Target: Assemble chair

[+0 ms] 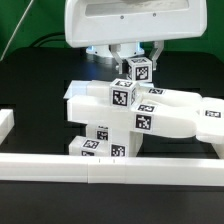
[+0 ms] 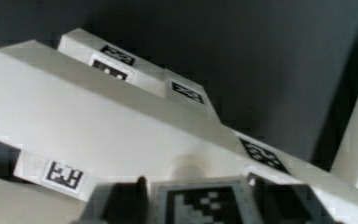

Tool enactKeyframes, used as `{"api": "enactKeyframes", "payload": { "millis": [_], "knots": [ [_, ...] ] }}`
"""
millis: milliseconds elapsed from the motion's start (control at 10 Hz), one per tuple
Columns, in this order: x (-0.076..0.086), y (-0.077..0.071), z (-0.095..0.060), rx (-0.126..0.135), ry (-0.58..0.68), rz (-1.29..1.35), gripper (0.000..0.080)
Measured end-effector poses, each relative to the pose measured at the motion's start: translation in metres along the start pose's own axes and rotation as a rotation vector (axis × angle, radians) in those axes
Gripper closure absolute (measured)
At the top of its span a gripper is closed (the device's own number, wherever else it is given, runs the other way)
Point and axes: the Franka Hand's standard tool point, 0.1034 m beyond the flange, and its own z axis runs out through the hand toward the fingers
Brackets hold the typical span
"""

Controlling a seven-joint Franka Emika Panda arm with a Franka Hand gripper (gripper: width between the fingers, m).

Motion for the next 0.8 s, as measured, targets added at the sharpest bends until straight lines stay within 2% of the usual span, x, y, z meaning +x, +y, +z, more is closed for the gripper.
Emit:
{"api": "enactKeyframes", "payload": {
  "millis": [100, 400, 600, 800],
  "knots": [
    [-0.002, 0.002, -0.004, 0.002, 0.003, 0.002, 0.0518],
    [-0.018, -0.005, -0.018, 0.017, 0.012, 0.001, 0.0518],
    [-0.02, -0.001, -0.011, 0.01, 0.01, 0.004, 0.0518],
    [-0.02, -0.001, -0.011, 0.01, 0.009, 0.005, 0.0518]
  ]
}}
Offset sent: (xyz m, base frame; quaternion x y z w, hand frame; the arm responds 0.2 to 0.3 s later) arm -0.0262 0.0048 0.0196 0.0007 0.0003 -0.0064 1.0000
